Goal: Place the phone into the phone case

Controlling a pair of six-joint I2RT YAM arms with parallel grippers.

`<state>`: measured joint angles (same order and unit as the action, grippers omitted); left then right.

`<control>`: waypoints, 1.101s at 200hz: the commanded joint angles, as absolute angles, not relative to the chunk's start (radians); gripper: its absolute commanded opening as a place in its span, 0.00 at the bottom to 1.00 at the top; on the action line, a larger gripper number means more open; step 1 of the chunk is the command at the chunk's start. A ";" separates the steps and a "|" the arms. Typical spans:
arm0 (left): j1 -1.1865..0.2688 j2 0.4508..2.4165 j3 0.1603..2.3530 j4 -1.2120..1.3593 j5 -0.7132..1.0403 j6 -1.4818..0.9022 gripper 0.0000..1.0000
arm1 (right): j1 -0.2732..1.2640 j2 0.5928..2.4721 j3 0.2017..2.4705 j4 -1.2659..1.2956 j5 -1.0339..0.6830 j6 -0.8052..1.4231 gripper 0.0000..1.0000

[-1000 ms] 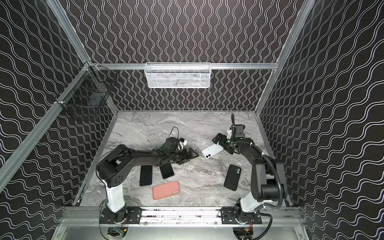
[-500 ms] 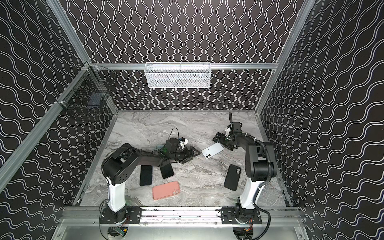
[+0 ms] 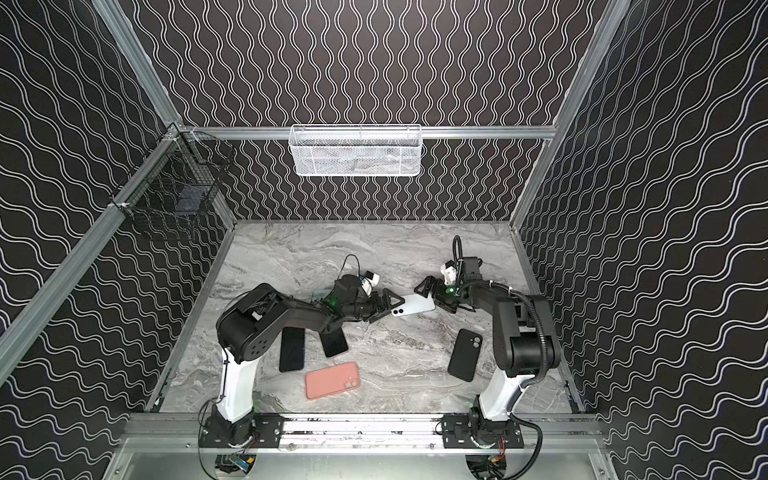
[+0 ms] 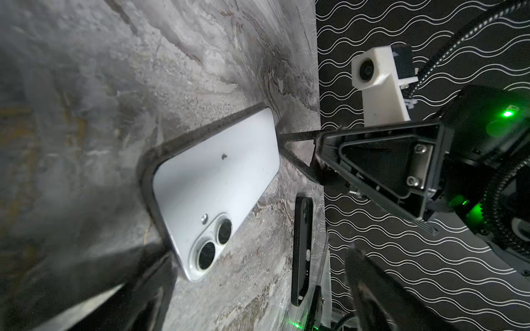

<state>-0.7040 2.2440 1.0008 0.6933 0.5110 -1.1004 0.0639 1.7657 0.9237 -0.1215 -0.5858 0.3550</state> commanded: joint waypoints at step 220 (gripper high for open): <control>-0.706 2.288 0.954 0.584 0.494 -1.111 0.97 | 0.130 1.664 0.859 -0.085 -1.027 0.396 0.63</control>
<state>-0.6991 2.2616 0.9672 0.7807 0.4957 -1.1198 0.0917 1.6562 0.8867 0.1913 -0.7750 0.3676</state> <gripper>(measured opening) 0.970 0.646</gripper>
